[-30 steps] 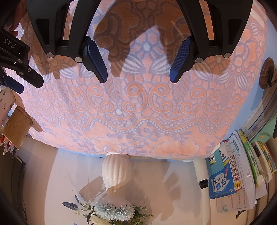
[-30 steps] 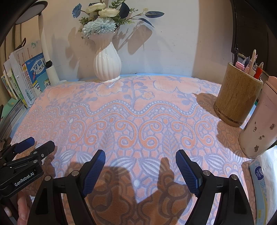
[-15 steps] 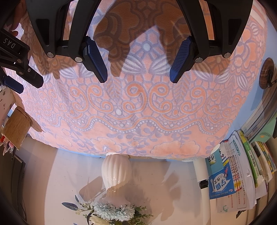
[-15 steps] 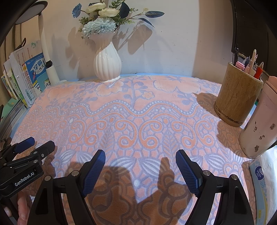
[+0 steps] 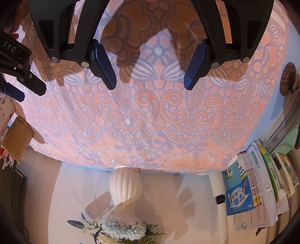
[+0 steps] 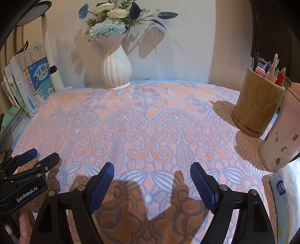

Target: Organize books

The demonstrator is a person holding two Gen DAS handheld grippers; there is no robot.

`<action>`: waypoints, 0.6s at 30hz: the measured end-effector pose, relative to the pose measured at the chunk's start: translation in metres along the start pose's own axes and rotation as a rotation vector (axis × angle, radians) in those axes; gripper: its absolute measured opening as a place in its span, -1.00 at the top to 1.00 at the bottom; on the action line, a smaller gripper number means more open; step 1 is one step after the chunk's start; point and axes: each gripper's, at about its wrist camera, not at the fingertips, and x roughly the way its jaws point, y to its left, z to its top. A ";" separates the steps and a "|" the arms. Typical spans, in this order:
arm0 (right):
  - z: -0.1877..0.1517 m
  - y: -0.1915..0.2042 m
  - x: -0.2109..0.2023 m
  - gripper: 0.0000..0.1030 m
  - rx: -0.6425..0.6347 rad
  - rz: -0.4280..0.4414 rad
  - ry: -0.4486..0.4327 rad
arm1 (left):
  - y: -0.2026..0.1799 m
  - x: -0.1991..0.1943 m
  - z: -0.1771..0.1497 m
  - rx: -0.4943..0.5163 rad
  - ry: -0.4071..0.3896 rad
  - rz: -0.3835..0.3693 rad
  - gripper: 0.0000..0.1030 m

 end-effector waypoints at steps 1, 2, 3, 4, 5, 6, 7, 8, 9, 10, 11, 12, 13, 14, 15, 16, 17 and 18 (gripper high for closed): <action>0.000 0.000 0.000 -0.59 0.000 0.000 0.000 | 0.000 0.000 0.000 0.001 0.000 0.000 -0.41; 0.000 0.000 0.000 -0.59 0.000 0.000 0.000 | 0.000 0.000 0.000 0.001 0.001 0.000 -0.41; 0.000 0.000 0.000 -0.59 0.000 0.000 0.000 | 0.000 0.000 0.000 0.002 0.001 0.000 -0.41; 0.000 0.000 0.000 -0.59 0.000 0.000 0.001 | 0.000 0.000 0.000 0.001 0.001 0.000 -0.41; 0.001 0.000 0.000 -0.59 0.000 0.000 0.001 | 0.000 0.000 0.000 0.001 0.001 0.000 -0.41; 0.000 0.000 0.000 -0.59 0.000 0.000 0.001 | 0.000 0.000 0.000 0.001 0.001 0.001 -0.41; -0.001 0.001 0.000 -0.59 0.000 0.000 0.001 | 0.000 0.000 0.000 0.001 0.001 0.001 -0.41; -0.002 0.001 0.000 -0.59 0.000 0.000 0.001 | 0.001 0.000 -0.001 0.001 0.001 0.000 -0.41; -0.001 0.001 0.000 -0.59 0.000 0.000 0.001 | 0.000 0.000 0.000 0.001 0.001 0.000 -0.41; -0.001 0.001 0.000 -0.59 0.000 0.001 0.002 | 0.000 0.000 0.000 0.001 0.001 0.001 -0.41; -0.001 0.001 0.000 -0.59 0.000 -0.001 0.001 | 0.000 0.000 0.000 0.001 0.001 0.001 -0.41; -0.001 0.001 0.000 -0.59 0.000 0.000 0.001 | 0.000 0.000 0.000 0.000 0.002 0.000 -0.41; -0.001 0.001 0.000 -0.59 0.000 0.000 0.002 | 0.000 0.000 0.000 0.000 0.002 0.000 -0.41; -0.001 0.001 0.000 -0.59 -0.001 0.000 0.002 | 0.000 0.000 0.000 -0.002 0.002 0.001 -0.41; -0.001 0.001 0.000 -0.59 0.000 0.000 0.001 | 0.000 0.000 0.000 -0.003 0.000 0.001 -0.41; -0.001 0.001 0.000 -0.59 -0.001 -0.001 0.001 | 0.000 0.000 0.000 -0.004 -0.004 0.001 -0.41; -0.002 0.001 0.000 -0.59 -0.001 0.000 0.001 | 0.001 -0.002 -0.001 -0.007 -0.012 0.003 -0.41; -0.002 0.001 0.000 -0.59 -0.001 0.000 0.001 | 0.002 -0.003 -0.001 -0.010 -0.018 -0.006 -0.40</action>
